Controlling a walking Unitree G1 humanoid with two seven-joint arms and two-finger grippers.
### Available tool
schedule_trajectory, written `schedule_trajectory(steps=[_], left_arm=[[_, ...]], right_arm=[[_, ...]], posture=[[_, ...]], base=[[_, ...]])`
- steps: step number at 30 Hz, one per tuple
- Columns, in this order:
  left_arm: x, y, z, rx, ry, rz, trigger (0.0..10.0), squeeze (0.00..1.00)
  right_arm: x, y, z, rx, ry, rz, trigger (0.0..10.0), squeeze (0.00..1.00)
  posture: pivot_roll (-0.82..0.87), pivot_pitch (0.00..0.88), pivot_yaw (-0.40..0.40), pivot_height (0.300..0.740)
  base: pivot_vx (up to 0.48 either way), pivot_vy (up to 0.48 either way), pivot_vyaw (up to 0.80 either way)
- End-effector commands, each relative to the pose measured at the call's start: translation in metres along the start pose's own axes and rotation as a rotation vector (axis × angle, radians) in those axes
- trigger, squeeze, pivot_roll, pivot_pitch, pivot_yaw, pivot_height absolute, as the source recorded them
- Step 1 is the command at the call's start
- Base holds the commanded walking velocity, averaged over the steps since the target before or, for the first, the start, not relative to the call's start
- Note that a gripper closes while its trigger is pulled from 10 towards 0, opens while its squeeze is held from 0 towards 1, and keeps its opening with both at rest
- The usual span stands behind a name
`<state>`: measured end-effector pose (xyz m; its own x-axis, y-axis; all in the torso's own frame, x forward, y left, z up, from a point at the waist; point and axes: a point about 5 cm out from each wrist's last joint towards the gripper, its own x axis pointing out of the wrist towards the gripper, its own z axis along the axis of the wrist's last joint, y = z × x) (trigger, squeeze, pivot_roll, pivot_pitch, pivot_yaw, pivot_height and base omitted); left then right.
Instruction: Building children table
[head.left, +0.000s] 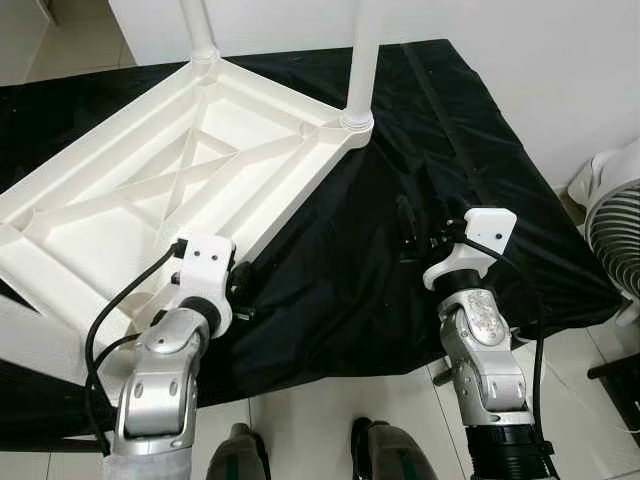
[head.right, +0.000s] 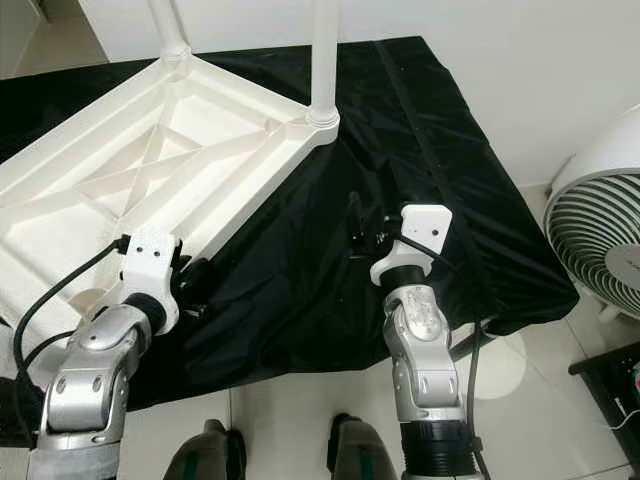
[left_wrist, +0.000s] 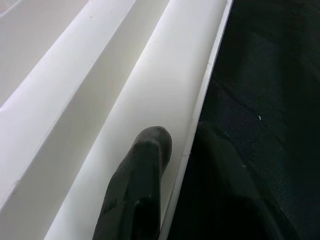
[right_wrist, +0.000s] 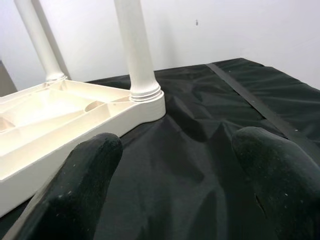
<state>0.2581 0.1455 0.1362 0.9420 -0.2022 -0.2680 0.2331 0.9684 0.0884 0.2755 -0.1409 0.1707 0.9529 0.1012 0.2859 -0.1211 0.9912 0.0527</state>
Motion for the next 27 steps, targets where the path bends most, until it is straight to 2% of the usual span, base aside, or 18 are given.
schedule_trajectory(steps=[1,6,9,10,15,16,18,27], left_arm=[[0.001,0.008,0.003,-0.001,-0.025,0.122,10.0,0.00],[0.002,0.008,0.007,0.013,-0.040,0.117,10.0,0.00],[0.005,0.007,0.010,-0.008,-0.056,0.099,10.0,0.00],[0.005,0.006,0.011,-0.012,-0.067,0.087,10.0,1.00],[0.005,0.005,0.015,0.014,-0.098,0.057,10.0,1.00],[0.002,0.003,0.018,0.049,-0.125,0.033,10.0,0.00],[-0.002,0.002,0.021,0.085,-0.156,-0.004,10.0,0.00],[-0.013,-0.004,0.023,0.111,-0.215,-0.088,10.0,0.00]], right_arm=[[0.000,0.001,-0.003,0.000,0.005,0.001,10.0,0.00],[-0.001,0.001,-0.003,-0.001,0.001,-0.007,10.0,0.00],[-0.001,0.001,-0.003,-0.001,0.001,-0.011,10.0,0.00],[-0.001,0.001,-0.003,-0.001,0.001,-0.012,10.0,0.00],[-0.002,0.000,-0.003,-0.002,0.000,-0.015,10.0,0.00],[-0.002,0.000,-0.003,-0.003,0.000,-0.016,10.0,0.00],[-0.002,0.000,-0.003,-0.005,0.002,-0.017,10.0,0.00],[0.000,0.000,-0.004,-0.009,0.006,-0.011,10.0,0.00]], posture=[[-0.01,0.112,0.046,0.740],[-0.01,0.111,0.053,0.740],[-0.01,0.111,0.055,0.740],[-0.01,0.111,0.056,0.740],[-0.01,0.112,0.053,0.740],[-0.01,0.113,0.053,0.740],[-0.01,0.114,0.051,0.740],[0.00,0.121,0.040,0.740]], base=[[0.000,0.000,0.00],[0.000,0.000,0.00],[0.000,0.000,0.00],[0.000,0.000,0.00],[0.000,0.000,0.00],[0.000,0.000,0.00],[0.000,0.000,0.00],[0.000,0.000,0.00]])
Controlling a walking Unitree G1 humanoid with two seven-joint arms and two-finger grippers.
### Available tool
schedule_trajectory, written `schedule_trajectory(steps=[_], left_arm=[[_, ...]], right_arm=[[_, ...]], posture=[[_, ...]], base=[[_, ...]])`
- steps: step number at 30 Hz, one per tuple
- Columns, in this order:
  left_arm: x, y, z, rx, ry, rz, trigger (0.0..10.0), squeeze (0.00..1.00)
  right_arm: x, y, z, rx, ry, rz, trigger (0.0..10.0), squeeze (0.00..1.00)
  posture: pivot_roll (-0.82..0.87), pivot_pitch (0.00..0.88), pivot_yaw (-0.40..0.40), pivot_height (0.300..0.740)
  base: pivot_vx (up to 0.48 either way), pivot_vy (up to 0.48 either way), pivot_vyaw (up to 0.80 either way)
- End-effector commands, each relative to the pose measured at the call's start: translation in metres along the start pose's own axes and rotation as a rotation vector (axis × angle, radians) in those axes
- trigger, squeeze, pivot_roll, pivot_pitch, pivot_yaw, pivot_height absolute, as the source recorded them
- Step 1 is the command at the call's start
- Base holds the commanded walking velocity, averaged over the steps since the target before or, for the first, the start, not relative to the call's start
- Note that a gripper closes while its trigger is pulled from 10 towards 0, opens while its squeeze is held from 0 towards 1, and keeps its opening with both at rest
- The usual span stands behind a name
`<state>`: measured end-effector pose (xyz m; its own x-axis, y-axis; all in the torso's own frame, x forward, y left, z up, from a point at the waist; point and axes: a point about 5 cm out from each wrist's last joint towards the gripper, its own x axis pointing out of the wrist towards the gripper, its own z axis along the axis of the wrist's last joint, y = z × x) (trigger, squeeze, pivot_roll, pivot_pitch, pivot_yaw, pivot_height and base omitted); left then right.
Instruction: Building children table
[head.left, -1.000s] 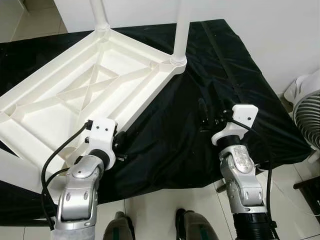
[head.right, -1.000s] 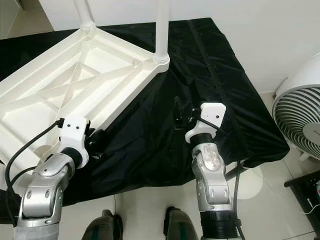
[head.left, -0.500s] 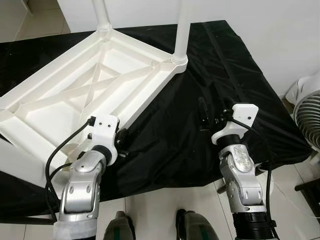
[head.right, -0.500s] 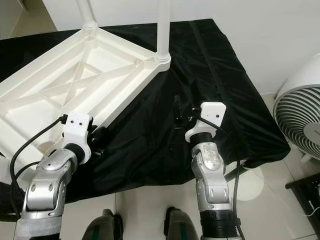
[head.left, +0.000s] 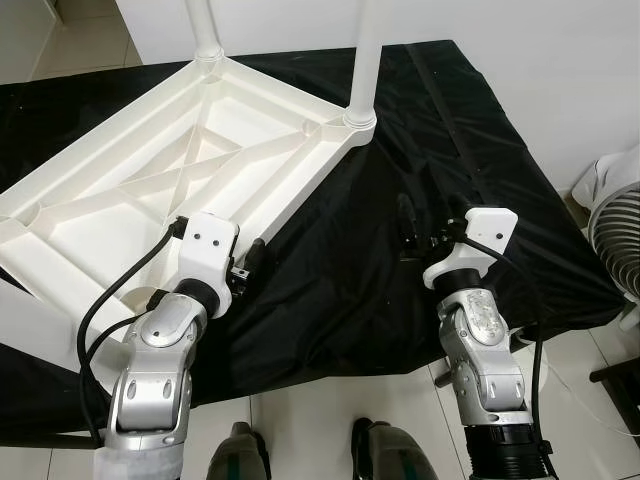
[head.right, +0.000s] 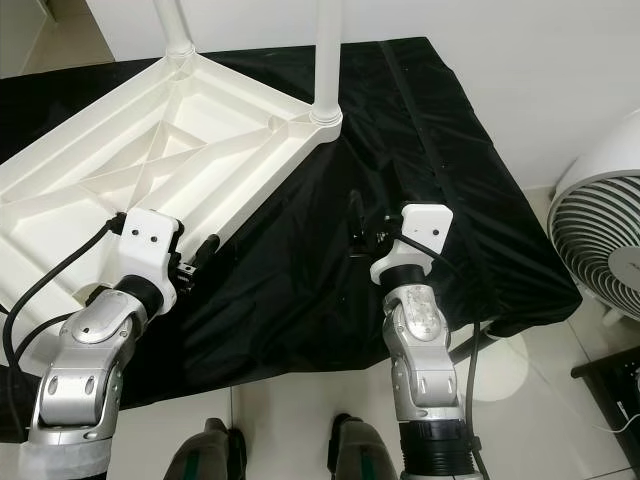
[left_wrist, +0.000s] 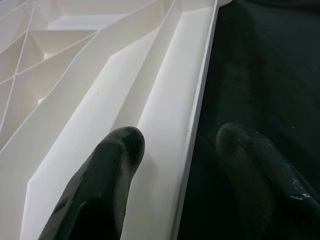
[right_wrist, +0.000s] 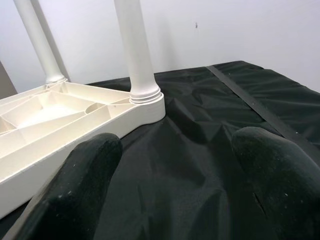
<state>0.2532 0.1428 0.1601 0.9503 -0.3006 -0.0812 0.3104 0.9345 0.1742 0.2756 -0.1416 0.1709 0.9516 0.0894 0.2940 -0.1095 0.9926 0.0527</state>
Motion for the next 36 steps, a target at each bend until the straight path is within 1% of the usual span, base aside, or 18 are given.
schedule_trajectory(steps=[1,3,7,9,10,13,15,16,17,19,22,24,26,27,31,33,35,36], left_arm=[[0.000,-0.003,-0.002,0.041,0.007,-0.010,10.0,0.00],[0.003,-0.004,-0.006,0.083,0.027,0.005,10.0,0.00],[0.003,-0.006,-0.005,0.063,0.009,-0.003,10.0,0.00],[0.005,-0.009,0.002,-0.005,-0.025,-0.016,10.0,0.00],[0.005,-0.009,0.002,-0.005,-0.025,-0.016,10.0,0.00],[0.006,-0.011,0.005,-0.120,-0.049,-0.055,10.0,0.00],[0.006,-0.011,0.005,-0.120,-0.049,-0.055,10.0,0.00],[0.007,-0.012,0.009,-0.137,-0.085,-0.068,10.0,0.00],[0.006,-0.013,0.014,-0.122,-0.118,-0.069,10.0,0.00],[0.006,-0.013,0.017,-0.109,-0.145,-0.072,10.0,0.00],[-0.004,-0.015,0.019,-0.078,-0.187,-0.124,10.0,0.00],[-0.006,-0.016,0.017,-0.067,-0.183,-0.136,10.0,0.00],[-0.013,-0.016,0.009,-0.007,-0.154,-0.140,10.0,0.00],[-0.017,-0.016,0.006,0.006,-0.140,-0.145,10.0,0.00],[-0.024,-0.014,0.003,-0.001,-0.138,-0.142,10.0,0.00],[-0.034,-0.012,0.004,-0.007,-0.165,-0.131,10.0,0.00],[-0.034,-0.012,0.004,-0.007,-0.165,-0.131,10.0,0.00],[-0.049,-0.007,0.002,-0.024,-0.189,-0.106,10.0,0.00]], right_arm=[[0.000,0.001,-0.004,-0.005,0.015,-0.001,10.0,0.00],[0.001,0.001,-0.004,-0.004,0.014,-0.002,10.0,0.00],[0.001,0.002,-0.004,-0.003,0.013,-0.001,10.0,0.00],[0.001,0.002,-0.003,-0.002,0.015,0.005,10.0,0.00],[0.001,0.002,-0.003,-0.002,0.015,0.005,10.0,0.00],[0.000,-0.001,-0.004,-0.002,0.028,-0.015,10.0,0.00],[0.000,-0.001,-0.004,-0.002,0.028,-0.015,10.0,0.00],[-0.002,-0.002,-0.005,-0.001,0.032,-0.024,10.0,0.00],[-0.003,-0.003,-0.005,-0.013,0.028,-0.022,10.0,0.00],[-0.003,-0.002,-0.004,-0.022,0.025,-0.020,10.0,0.00],[-0.006,-0.004,-0.005,-0.032,0.027,-0.033,10.0,0.00],[-0.007,-0.004,-0.006,-0.033,0.029,-0.034,10.0,0.00],[-0.010,-0.004,-0.009,-0.010,0.057,-0.027,10.0,0.00],[-0.011,-0.004,-0.010,-0.005,0.061,-0.018,10.0,0.00],[-0.011,-0.004,-0.009,-0.012,0.058,-0.005,10.0,0.00],[-0.011,-0.006,-0.009,-0.018,0.061,0.000,10.0,0.00],[-0.011,-0.006,-0.009,-0.018,0.061,0.000,10.0,0.00],[-0.007,-0.008,-0.010,-0.031,0.060,0.020,10.0,0.00]], posture=[[0.00,0.125,0.035,0.740],[0.00,0.127,0.033,0.740],[0.00,0.127,0.033,0.740],[0.00,0.128,0.032,0.740],[0.00,0.128,0.032,0.740],[-0.02,0.126,0.040,0.740],[-0.02,0.126,0.040,0.740],[-0.02,0.134,0.042,0.740],[-0.01,0.135,0.044,0.740],[-0.01,0.145,0.047,0.740],[-0.01,0.159,0.050,0.740],[-0.01,0.159,0.050,0.740],[0.01,0.175,0.047,0.740],[0.01,0.175,0.047,0.740],[0.01,0.186,0.037,0.740],[0.02,0.192,0.026,0.740],[0.02,0.192,0.026,0.740],[0.04,0.197,0.011,0.740]], base=[[0.000,0.000,0.00],[0.000,0.000,0.00],[0.000,0.000,0.00],[0.000,0.000,0.00],[0.000,0.000,0.00],[0.000,0.000,0.00],[0.000,0.000,0.00],[0.000,0.000,0.00],[0.000,0.000,0.00],[0.000,0.000,0.00],[0.000,0.000,0.00],[0.000,0.000,0.00],[0.000,0.000,0.00],[0.000,0.000,0.00],[0.000,0.000,0.00],[0.000,0.000,0.00],[0.000,0.000,0.00],[0.000,0.000,0.00]])
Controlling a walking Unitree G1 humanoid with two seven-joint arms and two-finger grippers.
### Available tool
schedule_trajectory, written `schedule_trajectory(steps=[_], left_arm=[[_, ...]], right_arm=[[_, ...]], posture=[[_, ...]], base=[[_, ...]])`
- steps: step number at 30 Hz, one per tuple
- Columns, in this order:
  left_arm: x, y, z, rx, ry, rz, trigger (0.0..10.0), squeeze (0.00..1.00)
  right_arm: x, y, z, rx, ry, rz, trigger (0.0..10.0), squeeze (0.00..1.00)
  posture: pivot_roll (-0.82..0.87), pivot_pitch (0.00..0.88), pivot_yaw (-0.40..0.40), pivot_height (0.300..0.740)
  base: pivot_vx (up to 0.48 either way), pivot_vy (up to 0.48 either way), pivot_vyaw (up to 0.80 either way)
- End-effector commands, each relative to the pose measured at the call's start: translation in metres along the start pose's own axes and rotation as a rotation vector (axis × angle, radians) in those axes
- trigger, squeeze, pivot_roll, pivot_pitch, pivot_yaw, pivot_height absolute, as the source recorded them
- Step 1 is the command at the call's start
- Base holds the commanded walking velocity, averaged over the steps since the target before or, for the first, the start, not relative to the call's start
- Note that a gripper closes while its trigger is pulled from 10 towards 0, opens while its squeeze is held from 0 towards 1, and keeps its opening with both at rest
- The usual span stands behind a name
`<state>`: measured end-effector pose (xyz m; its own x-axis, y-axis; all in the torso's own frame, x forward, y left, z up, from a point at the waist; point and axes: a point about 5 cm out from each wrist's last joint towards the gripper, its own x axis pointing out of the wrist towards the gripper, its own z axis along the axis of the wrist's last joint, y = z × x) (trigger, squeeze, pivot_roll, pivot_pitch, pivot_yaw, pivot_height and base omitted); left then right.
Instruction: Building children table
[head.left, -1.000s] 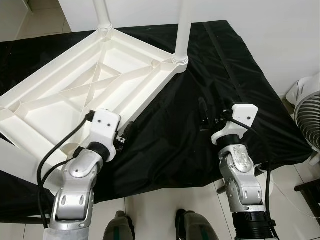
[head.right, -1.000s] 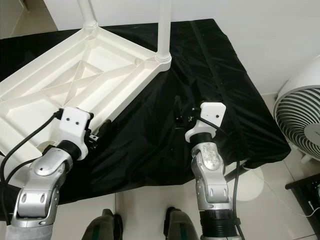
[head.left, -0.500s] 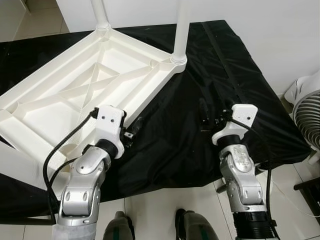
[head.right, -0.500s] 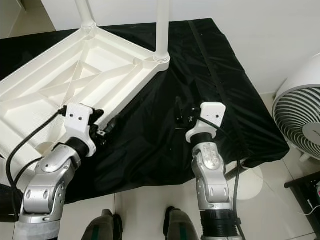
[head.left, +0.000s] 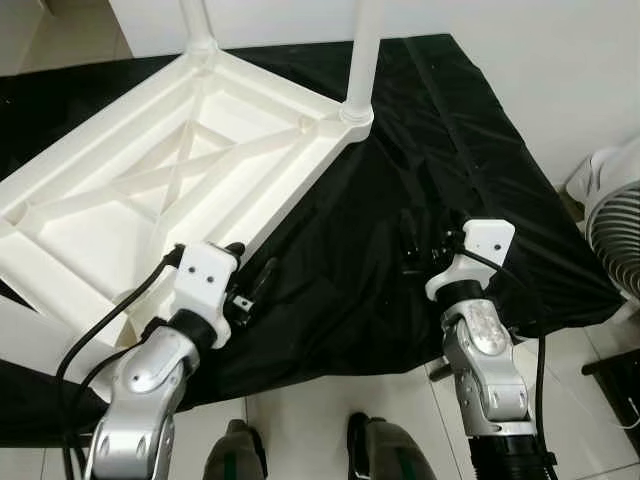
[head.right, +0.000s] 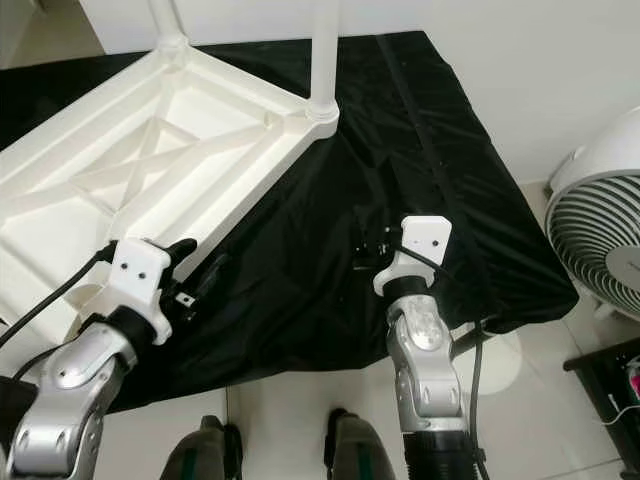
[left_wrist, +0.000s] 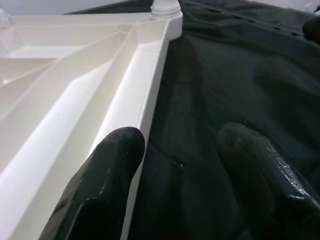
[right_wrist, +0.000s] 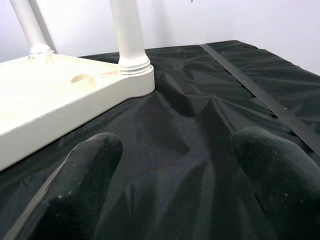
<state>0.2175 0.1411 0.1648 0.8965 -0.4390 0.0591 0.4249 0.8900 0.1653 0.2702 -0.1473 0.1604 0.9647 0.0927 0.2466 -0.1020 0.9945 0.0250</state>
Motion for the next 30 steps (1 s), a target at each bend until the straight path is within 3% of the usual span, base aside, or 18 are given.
schedule_trajectory(steps=[1,6,7,11,17,18,21,23,25,30], left_arm=[[-0.016,0.003,0.001,-0.013,-0.027,0.018,10.0,0.00],[-0.036,0.010,-0.003,-0.015,-0.056,0.072,10.0,0.00],[-0.045,0.014,-0.003,0.044,-0.095,0.109,10.0,0.00],[-0.047,0.016,-0.010,0.036,-0.071,0.138,10.0,0.00],[-0.057,0.014,-0.012,0.096,-0.081,0.200,10.0,0.00],[-0.061,0.013,-0.011,0.153,-0.096,0.194,10.0,0.00],[-0.061,0.010,-0.012,0.158,-0.091,0.193,10.0,0.00],[-0.059,0.002,-0.018,0.134,-0.067,0.151,10.0,0.00],[-0.056,-0.006,-0.026,0.164,-0.025,0.097,10.0,0.00],[-0.052,-0.007,-0.027,0.171,-0.021,0.087,10.0,0.00]], right_arm=[[0.002,-0.002,-0.002,-0.002,0.011,0.020,10.0,0.00],[0.006,-0.002,-0.001,-0.007,0.006,0.035,10.0,0.00],[0.009,-0.001,-0.002,-0.004,0.008,0.044,10.0,0.00],[0.013,0.002,-0.004,-0.006,0.011,0.072,10.0,0.00],[0.030,0.006,-0.001,-0.028,-0.007,0.137,10.0,0.00],[0.034,0.008,0.000,-0.034,-0.013,0.152,10.0,0.00],[0.037,0.009,0.001,-0.034,-0.017,0.165,10.0,0.00],[0.042,0.011,0.002,-0.042,-0.024,0.187,10.0,0.00],[0.046,0.013,0.004,-0.040,-0.034,0.200,10.0,0.00],[0.046,0.013,0.005,-0.037,-0.042,0.204,10.0,0.00]], posture=[[0.04,0.197,0.011,0.740],[0.05,0.197,0.001,0.740],[0.07,0.194,-0.015,0.740],[0.08,0.195,-0.022,0.740],[0.08,0.196,-0.063,0.740],[0.09,0.203,-0.078,0.740],[0.09,0.207,-0.085,0.740],[0.09,0.207,-0.092,0.740],[0.10,0.207,-0.091,0.740],[0.10,0.205,-0.081,0.740]], base=[[0.000,0.000,0.00],[0.000,0.000,0.00],[0.000,0.000,0.00],[0.000,0.000,0.00],[0.000,0.000,0.00],[0.000,0.000,0.00],[0.000,0.000,0.00],[0.000,0.000,0.00],[0.000,0.000,0.00],[0.000,0.000,0.00]])
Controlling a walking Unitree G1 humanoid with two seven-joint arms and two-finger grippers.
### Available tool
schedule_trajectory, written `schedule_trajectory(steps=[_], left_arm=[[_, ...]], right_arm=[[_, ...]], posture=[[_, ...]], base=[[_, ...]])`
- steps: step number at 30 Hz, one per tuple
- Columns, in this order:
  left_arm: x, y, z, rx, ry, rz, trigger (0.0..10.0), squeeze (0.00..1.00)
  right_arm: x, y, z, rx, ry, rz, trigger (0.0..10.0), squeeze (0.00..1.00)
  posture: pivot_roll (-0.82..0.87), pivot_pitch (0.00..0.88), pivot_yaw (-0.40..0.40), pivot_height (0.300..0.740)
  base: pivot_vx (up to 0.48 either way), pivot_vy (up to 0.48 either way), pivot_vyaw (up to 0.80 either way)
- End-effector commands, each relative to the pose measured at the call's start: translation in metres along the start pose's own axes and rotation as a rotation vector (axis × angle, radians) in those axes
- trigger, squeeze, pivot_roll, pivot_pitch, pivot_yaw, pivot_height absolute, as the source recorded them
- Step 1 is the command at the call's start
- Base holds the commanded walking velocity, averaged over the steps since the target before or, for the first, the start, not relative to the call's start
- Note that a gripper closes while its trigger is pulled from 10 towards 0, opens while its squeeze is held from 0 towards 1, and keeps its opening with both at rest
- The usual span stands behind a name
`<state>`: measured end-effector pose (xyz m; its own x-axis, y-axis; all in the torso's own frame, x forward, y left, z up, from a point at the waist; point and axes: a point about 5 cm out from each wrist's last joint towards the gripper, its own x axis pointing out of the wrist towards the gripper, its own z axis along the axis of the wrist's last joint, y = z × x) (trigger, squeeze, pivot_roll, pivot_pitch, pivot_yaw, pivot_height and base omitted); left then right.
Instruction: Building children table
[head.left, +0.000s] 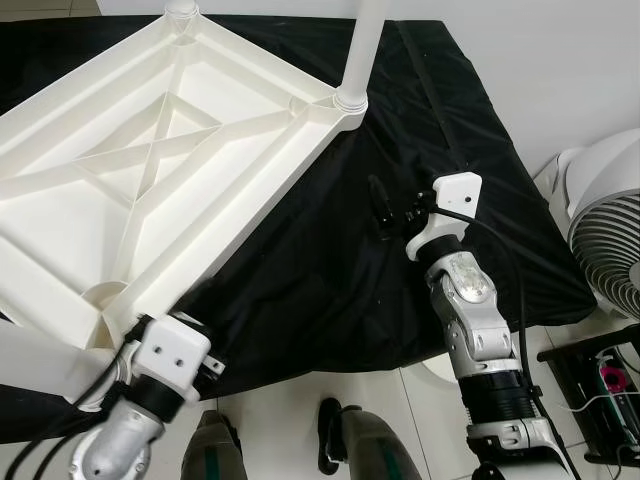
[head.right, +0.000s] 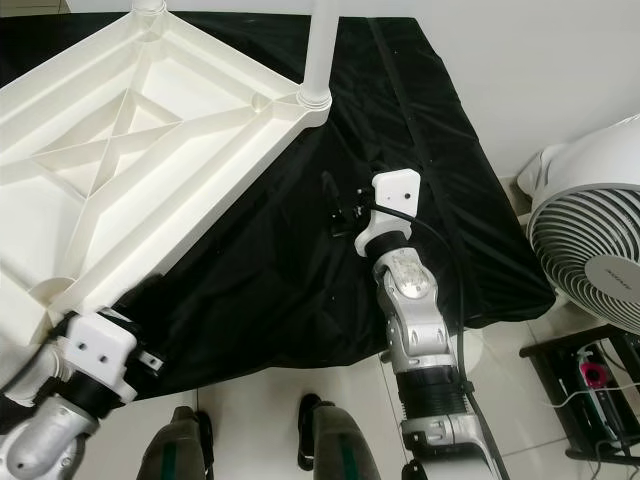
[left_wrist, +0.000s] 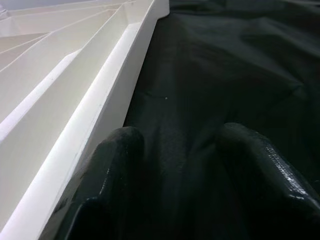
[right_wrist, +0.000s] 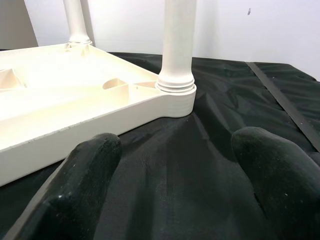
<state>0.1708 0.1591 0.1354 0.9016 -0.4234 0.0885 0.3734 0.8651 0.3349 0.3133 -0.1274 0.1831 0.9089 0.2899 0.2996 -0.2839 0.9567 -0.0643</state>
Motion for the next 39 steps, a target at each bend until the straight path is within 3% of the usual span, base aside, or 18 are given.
schedule_trajectory(steps=[1,7,13,16,26,34,39], left_arm=[[0.002,0.001,-0.001,-0.010,0.002,0.055,10.0,0.00],[0.006,-0.003,-0.004,-0.015,0.005,-0.005,10.0,0.00],[0.010,0.014,-0.021,-0.062,0.062,0.025,10.0,0.00],[0.011,0.014,-0.023,-0.069,0.069,0.020,10.0,0.00],[0.024,0.024,-0.032,-0.013,0.120,0.048,10.0,0.00],[0.034,0.047,-0.037,0.028,0.115,0.019,10.0,0.00],[0.037,0.052,-0.039,0.042,0.112,0.025,10.0,0.00]], right_arm=[[-0.004,-0.002,-0.006,-0.001,0.017,-0.002,10.0,0.00],[-0.007,-0.002,-0.008,0.018,0.009,-0.032,10.0,0.00],[-0.017,-0.002,-0.011,0.015,0.013,-0.081,10.0,0.00],[-0.019,-0.005,-0.011,0.015,0.012,-0.095,10.0,0.00],[-0.026,-0.007,-0.011,0.009,0.006,-0.143,10.0,0.00],[-0.034,-0.007,-0.011,0.003,0.014,-0.159,10.0,0.00],[-0.034,-0.007,-0.010,0.002,0.014,-0.161,10.0,0.00]], posture=[[0.10,0.206,-0.068,0.740],[0.08,0.209,-0.042,0.740],[0.07,0.201,0.004,0.740],[0.06,0.197,0.013,0.740],[0.03,0.196,0.045,0.740],[0.01,0.180,0.042,0.740],[0.00,0.166,0.036,0.740]], base=[[0.000,0.000,0.00],[0.000,0.000,0.00],[0.000,0.000,0.00],[0.000,0.000,0.00],[0.000,0.000,0.00],[0.000,0.000,0.00],[0.000,0.000,0.00]])
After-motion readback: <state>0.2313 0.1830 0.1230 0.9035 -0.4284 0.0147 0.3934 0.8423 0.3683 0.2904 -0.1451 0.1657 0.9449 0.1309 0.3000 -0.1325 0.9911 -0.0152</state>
